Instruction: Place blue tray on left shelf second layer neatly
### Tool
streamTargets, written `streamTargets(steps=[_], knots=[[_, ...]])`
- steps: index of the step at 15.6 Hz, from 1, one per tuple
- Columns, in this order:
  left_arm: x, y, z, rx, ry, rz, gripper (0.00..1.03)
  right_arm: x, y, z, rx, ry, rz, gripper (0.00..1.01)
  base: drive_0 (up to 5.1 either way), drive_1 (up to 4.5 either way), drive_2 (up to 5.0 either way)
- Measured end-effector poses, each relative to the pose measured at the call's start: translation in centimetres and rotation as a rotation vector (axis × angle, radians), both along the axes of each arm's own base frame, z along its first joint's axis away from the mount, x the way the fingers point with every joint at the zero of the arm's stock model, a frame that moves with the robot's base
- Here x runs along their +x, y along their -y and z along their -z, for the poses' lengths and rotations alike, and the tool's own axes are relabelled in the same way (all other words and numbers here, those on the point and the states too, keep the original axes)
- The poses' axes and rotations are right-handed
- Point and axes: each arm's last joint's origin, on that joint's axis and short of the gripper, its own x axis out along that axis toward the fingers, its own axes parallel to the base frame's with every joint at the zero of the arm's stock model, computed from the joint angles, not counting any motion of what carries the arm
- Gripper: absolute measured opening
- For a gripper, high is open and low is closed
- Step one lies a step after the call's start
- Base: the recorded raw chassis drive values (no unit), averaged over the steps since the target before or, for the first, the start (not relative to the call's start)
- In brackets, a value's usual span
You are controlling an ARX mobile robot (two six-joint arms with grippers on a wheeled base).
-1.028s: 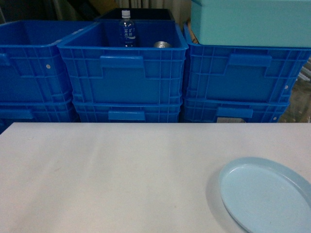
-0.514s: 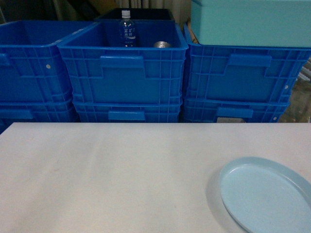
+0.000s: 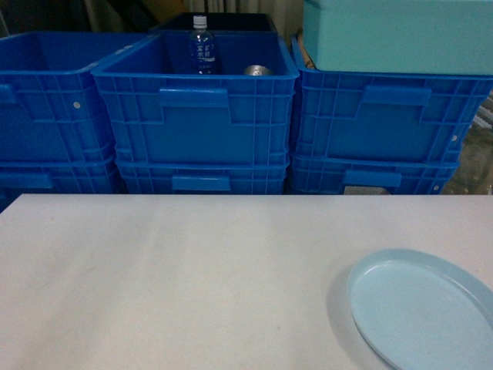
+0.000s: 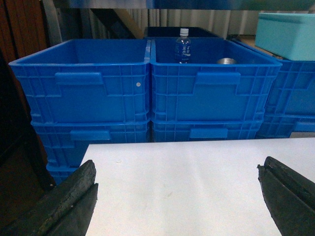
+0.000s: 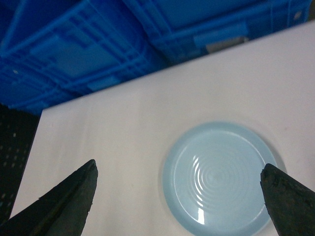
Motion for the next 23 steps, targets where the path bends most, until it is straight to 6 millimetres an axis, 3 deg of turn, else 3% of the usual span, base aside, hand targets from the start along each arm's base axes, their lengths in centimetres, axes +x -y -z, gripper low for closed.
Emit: streamTargets(steps=[2, 4, 7, 15, 23], knots=[[0.0, 0.0, 0.0, 0.0, 0.0, 0.0, 0.98, 5.5, 3.8, 2.4, 0.009, -0.234, -0.106, 0.98, 0.0, 0.0, 0.0], [0.0, 0.0, 0.0, 0.0, 0.0, 0.0, 0.98, 7.7, 6.3, 4.7, -0.074, -0.335, -0.184, 0.98, 0.0, 0.0, 0.0], [0.0, 0.0, 0.0, 0.0, 0.0, 0.0, 0.98, 8.7, 6.7, 7.8, -0.189, -0.363, -0.313, 0.98, 0.0, 0.0, 0.0], [0.0, 0.0, 0.0, 0.0, 0.0, 0.0, 0.98, 10.2, 4.6, 13.6, -0.145, -0.438, -0.352, 0.98, 0.0, 0.0, 0.0], [0.0, 0.0, 0.0, 0.0, 0.0, 0.0, 0.98, 10.0, 3.8, 16.3, -0.05, -0.504, -0.327, 0.98, 0.0, 0.0, 0.0]])
